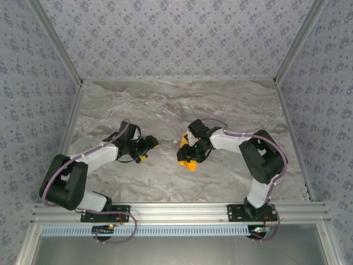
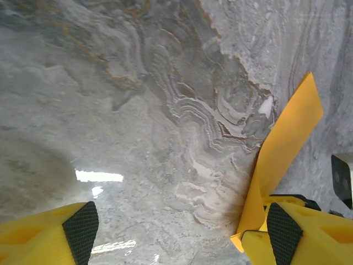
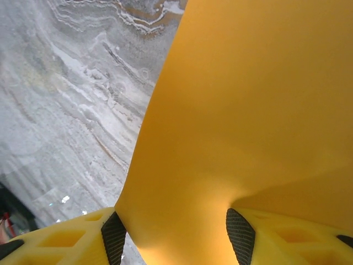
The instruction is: Fold a paper plane with a square sheet of paper (pick it up from the middle)
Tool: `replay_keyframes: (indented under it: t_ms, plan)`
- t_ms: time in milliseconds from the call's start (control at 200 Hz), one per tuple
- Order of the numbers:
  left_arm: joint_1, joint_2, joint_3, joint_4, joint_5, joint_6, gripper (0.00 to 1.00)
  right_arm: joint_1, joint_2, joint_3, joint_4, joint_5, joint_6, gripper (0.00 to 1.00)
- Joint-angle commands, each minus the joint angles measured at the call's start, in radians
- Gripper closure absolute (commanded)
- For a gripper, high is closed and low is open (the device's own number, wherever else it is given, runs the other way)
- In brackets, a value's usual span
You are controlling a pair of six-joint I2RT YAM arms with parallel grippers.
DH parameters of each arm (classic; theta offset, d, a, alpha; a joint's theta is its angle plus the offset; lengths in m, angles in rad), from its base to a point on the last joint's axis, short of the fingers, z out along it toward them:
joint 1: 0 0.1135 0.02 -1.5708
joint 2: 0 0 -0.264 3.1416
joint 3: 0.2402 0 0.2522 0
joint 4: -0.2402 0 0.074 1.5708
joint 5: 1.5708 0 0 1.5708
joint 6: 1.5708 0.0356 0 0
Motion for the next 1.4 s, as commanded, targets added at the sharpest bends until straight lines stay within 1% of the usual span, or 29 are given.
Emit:
replay_keyframes:
  t_ms: [0, 350, 620, 704, 754, 854, 894, 969, 1074, 1174, 1284, 1394]
  plan:
    - [-0.012, 0.012, -0.004, 0.046, 0.037, 0.024, 0.17, -0.023, 0.08, -0.068, -0.024, 0.039, -0.059, 0.4]
    - [-0.027, 0.036, 0.0, 0.063, 0.043, 0.034, 0.16, -0.047, 0.091, -0.069, -0.037, 0.032, -0.118, 0.4]
    - [-0.032, 0.044, 0.002, 0.065, 0.047, 0.043, 0.16, -0.056, 0.115, -0.062, -0.038, 0.008, -0.161, 0.38]
    - [-0.033, 0.045, 0.002, 0.063, 0.047, 0.044, 0.16, -0.057, 0.119, -0.058, -0.04, 0.016, -0.166, 0.4]
    - [-0.033, 0.044, 0.002, 0.063, 0.045, 0.044, 0.16, -0.058, 0.122, -0.053, -0.047, 0.029, -0.168, 0.45]
    - [-0.033, 0.045, 0.002, 0.063, 0.045, 0.044, 0.16, -0.049, 0.122, -0.039, -0.068, 0.084, -0.16, 0.46]
    - [-0.033, 0.045, 0.002, 0.063, 0.045, 0.046, 0.16, -0.034, 0.12, -0.029, -0.086, 0.132, -0.156, 0.45]
    - [-0.033, 0.045, 0.003, 0.061, 0.042, 0.046, 0.16, 0.013, 0.12, 0.006, -0.142, 0.262, -0.15, 0.39]
    - [-0.034, 0.048, 0.003, 0.06, 0.039, 0.046, 0.16, 0.103, 0.145, 0.064, -0.217, 0.433, -0.123, 0.27]
    - [-0.034, 0.054, 0.003, 0.06, 0.037, 0.046, 0.16, 0.174, 0.211, 0.125, -0.294, 0.555, -0.07, 0.22]
    - [-0.035, 0.054, 0.003, 0.059, 0.037, 0.047, 0.16, 0.214, 0.273, 0.162, -0.345, 0.629, -0.043, 0.19]
    - [-0.033, 0.054, 0.003, 0.057, 0.036, 0.05, 0.16, 0.221, 0.295, 0.163, -0.356, 0.644, -0.032, 0.2]
